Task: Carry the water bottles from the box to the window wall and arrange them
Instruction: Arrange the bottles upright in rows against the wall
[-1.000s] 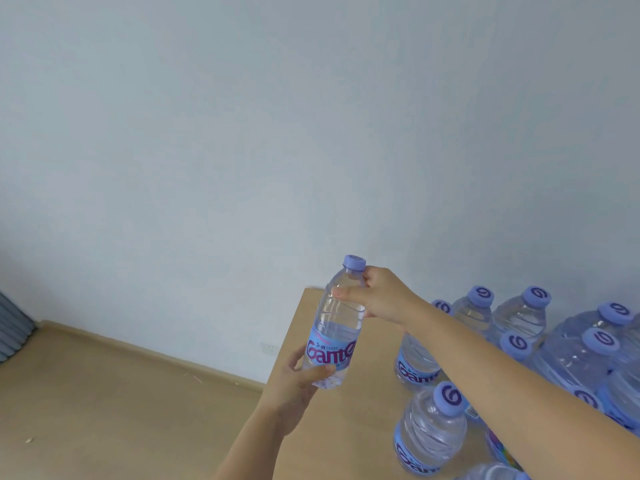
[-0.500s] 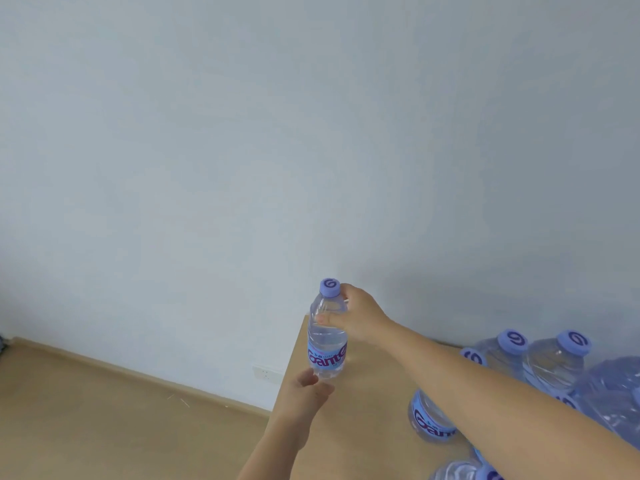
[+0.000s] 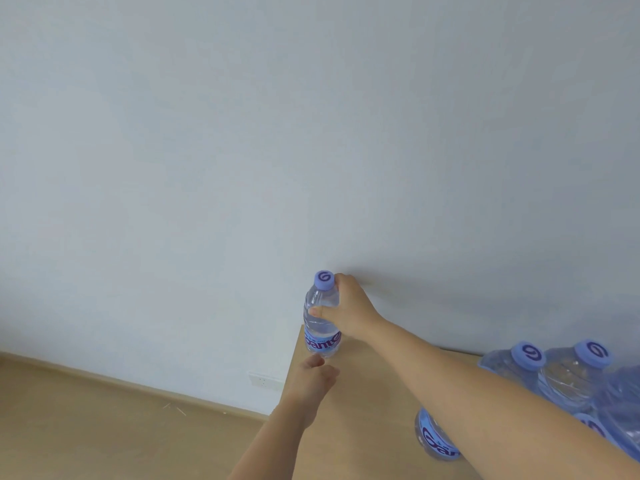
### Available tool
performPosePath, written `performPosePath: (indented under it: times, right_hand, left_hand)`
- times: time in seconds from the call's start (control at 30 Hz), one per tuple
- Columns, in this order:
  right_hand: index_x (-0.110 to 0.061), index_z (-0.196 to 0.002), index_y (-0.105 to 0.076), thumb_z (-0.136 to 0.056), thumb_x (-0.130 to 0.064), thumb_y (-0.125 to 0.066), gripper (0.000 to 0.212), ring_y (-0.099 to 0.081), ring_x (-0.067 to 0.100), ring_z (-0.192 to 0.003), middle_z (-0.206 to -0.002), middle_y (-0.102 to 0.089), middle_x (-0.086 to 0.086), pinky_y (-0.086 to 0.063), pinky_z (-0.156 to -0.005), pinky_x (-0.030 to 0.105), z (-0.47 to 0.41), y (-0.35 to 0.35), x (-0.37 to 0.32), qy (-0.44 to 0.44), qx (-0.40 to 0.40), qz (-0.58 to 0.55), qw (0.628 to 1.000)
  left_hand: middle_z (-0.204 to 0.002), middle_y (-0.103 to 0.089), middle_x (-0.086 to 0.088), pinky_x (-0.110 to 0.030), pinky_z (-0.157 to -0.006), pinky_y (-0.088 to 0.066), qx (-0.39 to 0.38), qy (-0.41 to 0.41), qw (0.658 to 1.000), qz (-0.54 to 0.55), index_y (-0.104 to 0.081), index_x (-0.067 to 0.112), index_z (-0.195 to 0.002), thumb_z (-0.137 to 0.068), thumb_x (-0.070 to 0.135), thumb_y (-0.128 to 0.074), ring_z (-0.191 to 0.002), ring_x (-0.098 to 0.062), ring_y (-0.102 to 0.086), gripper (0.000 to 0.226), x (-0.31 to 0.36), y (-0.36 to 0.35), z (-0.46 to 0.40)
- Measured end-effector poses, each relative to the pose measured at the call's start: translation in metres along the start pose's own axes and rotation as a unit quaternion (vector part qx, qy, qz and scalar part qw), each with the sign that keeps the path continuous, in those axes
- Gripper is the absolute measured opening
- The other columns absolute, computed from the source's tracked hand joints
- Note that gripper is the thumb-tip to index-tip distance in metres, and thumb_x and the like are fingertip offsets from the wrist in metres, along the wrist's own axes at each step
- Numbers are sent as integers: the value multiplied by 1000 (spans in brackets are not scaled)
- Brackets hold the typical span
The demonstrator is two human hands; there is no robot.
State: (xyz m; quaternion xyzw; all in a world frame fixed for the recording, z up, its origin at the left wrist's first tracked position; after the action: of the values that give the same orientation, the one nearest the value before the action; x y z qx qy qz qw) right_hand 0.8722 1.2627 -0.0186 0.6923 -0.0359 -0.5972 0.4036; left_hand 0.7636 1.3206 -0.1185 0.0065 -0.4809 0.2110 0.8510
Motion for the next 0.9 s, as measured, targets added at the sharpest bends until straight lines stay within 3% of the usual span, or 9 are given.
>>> performPosePath:
  times: [0.13, 0.23, 0.33, 0.4, 0.47, 0.57, 0.67, 0.8, 0.9]
  right_hand:
    - [-6, -114, -51, -77, -26, -74, 48, -49, 23, -109, -118, -48, 10, -42, -95, 32, -5, 3, 0, 2, 12, 17, 1000]
    - [-6, -113, -51, -77, -26, -73, 47, -49, 21, -110, -117, -48, 8, -42, -94, 32, -4, 3, 0, 7, 12, 25, 1000]
    - [-6, -114, -43, -76, -30, -75, 55, -45, 20, -108, -113, -38, 2, -39, -88, 24, 1, 4, -1, 17, 29, 49, 998]
    - [-6, -114, -40, -74, -32, -77, 61, -43, 21, -109, -114, -37, 3, -37, -85, 24, 5, 10, -5, 26, 31, 73, 996]
    - [-6, -118, -41, -73, -38, -77, 67, -44, 21, -110, -119, -41, 5, -39, -87, 28, 11, 18, -9, 7, -2, 86, 996]
    - [-6, -120, -45, -78, -43, -71, 62, -49, 20, -99, -119, -49, 8, -42, -83, 32, 33, 38, -15, -19, -67, 124, 990]
    - [-4, -116, -50, -84, -44, -63, 53, -52, 21, -86, -107, -56, 10, -41, -72, 32, 69, 66, -13, -50, -130, 254, 957]
    - [-10, -97, -50, -85, -55, -56, 46, -52, 21, -79, -89, -54, 4, -38, -61, 30, 125, 99, 4, -107, -218, 409, 880]
    - [-14, -93, -51, -84, -51, -58, 39, -51, 20, -79, -82, -50, 0, -35, -56, 27, 150, 107, 14, -119, -218, 450, 858]
  left_hand:
    - [-70, -29, -2, -28, -80, -35, -6, 11, 1000, -12, -37, 13, -70, -82, -13, -49, -65, -15, -33, 31, 1, -2, -7]
    - [-75, -35, -4, -27, -83, -39, -11, 18, 1000, -13, -43, 9, -80, -84, -11, -50, -72, -16, -40, 22, 3, -4, -9]
    - [-96, -44, -4, -24, -82, -45, -11, 18, 1000, -9, -50, 11, -95, -85, -9, -55, -90, -19, -50, 23, 4, -4, -5]
    - [-115, -44, -5, -24, -81, -47, -9, 20, 1000, -11, -51, 12, -114, -78, -5, -65, -101, -20, -52, 42, 3, -4, 1]
    - [-124, -44, -6, -26, -84, -46, -6, 20, 999, -28, -48, 4, -128, -77, -4, -68, -107, -20, -52, 56, 0, -8, 11]
    - [-129, -48, -7, -27, -89, -43, -26, 7, 998, -57, -40, 2, -138, -86, -3, -60, -111, -19, -53, 56, -6, -21, 25]
    - [-127, -53, -3, -27, -89, -44, -61, -11, 994, -87, -44, 6, -137, -87, 0, -59, -111, -17, -55, 52, -10, -41, 41]
    - [-123, -56, 1, -21, -83, -45, -89, -36, 987, -128, -46, 8, -135, -87, 1, -59, -102, -11, -57, 50, -16, -66, 57]
    - [-121, -56, 3, -15, -76, -47, -102, -49, 981, -160, -46, 9, -136, -88, 3, -59, -94, -6, -56, 49, -22, -82, 66]
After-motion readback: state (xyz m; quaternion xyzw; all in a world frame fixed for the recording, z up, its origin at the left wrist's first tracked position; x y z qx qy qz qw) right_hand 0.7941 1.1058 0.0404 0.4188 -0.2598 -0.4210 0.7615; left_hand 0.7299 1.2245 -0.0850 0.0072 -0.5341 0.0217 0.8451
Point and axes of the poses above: each hand's wrist, its own z-axis away from the middle knuckle, its own y-axis out of the back of the hand, x = y × z, the point moved 4 cm from there along -z, towards the middle knuckle
